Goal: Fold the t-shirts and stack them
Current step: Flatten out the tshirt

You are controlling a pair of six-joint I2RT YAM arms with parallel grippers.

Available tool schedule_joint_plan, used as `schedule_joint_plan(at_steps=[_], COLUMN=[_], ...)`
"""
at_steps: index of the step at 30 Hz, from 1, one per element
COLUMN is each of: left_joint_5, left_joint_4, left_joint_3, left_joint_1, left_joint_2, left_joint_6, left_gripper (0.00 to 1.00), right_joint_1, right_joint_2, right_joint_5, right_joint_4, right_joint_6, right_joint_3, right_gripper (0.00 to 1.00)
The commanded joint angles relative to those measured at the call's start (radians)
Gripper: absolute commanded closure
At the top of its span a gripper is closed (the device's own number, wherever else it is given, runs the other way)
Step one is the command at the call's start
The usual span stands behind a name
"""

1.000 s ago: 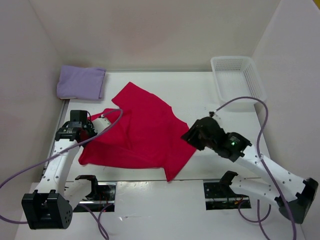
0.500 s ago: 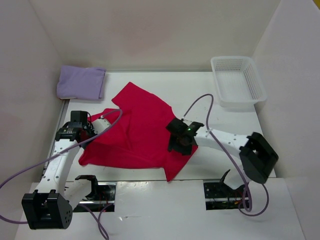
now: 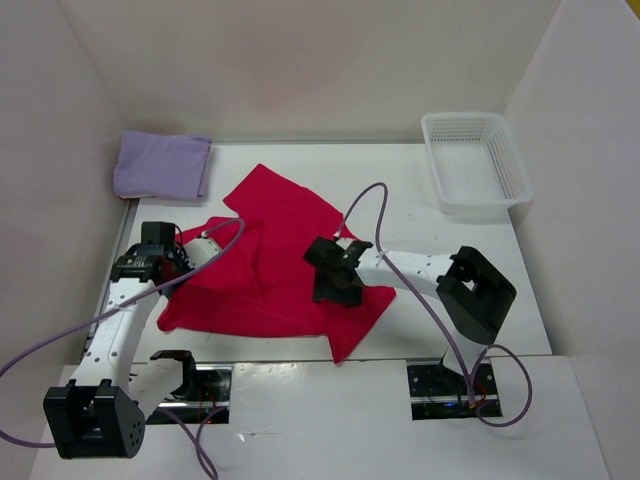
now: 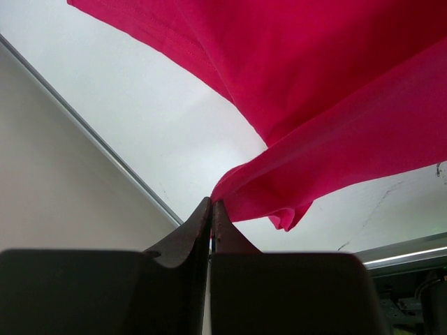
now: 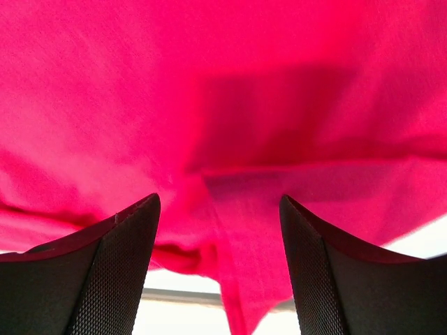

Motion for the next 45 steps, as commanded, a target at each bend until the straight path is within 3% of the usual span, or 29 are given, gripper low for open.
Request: schedule_joint_plan(at_steps=[1,5,13,19,25,28,33,36,42,45], left_joint_5=[-0.006,-0.006,-0.006,-0.006,-0.006,-0.006,-0.043,-0.039,-0.006,-0.020], left_joint_4=[-0.009,-0.009,-0.009,-0.009,-0.009,-0.009,0.003,-0.014,-0.028,-0.018], left_joint_3=[0.000,0.010,0.010,0.010,0.000,0.000,0.011,0.107,0.488,0.626], left_joint_1=[0.004,0.004,0.004,0.004,0.004,0.004,0.004,0.004,-0.005,-0.018], left_joint_2=[-0.012,-0.012,-0.012,-0.012,-0.012,-0.012,-0.012,-0.012,-0.084,-0.138], left_joint_6=[-0.025,-0.025,-0.025,-0.025,-0.025,-0.025,-0.053,-0.109,-0.139,-0.126], left_gripper=[1.00,1.00,1.00,1.00,1.00,1.00,1.00,1.00,1.00,1.00], right_joint_1=[-0.016,-0.016,-0.044,-0.044,-0.044,-0.044,-0.044,-0.053,-0.053,-0.053], right_joint_2=[0.046,0.093,0.083,0.028,-0.023,-0.048,-0.121,-0.245,-0.477,-0.552], right_joint_5=[0.077,0.114,0.145,0.145,0.104,0.094,0.100,0.198,0.500,0.587], right_joint_4=[0.012,0.001,0.001,0.001,0.001,0.001,-0.040,-0.155,-0.592,-0.629], right_joint_6=[-0.001,-0.001,0.008,0.008,0.026,0.027,0.027,0.036,0.079,0.007], right_joint_3=[0.075,0.084,0.066,0.046,0.009,0.009,0.018,0.099,0.483,0.649], right_gripper=[0.26,0.33,0.66,0.65,0.83,1.00,1.00,1.00,1.00,1.00])
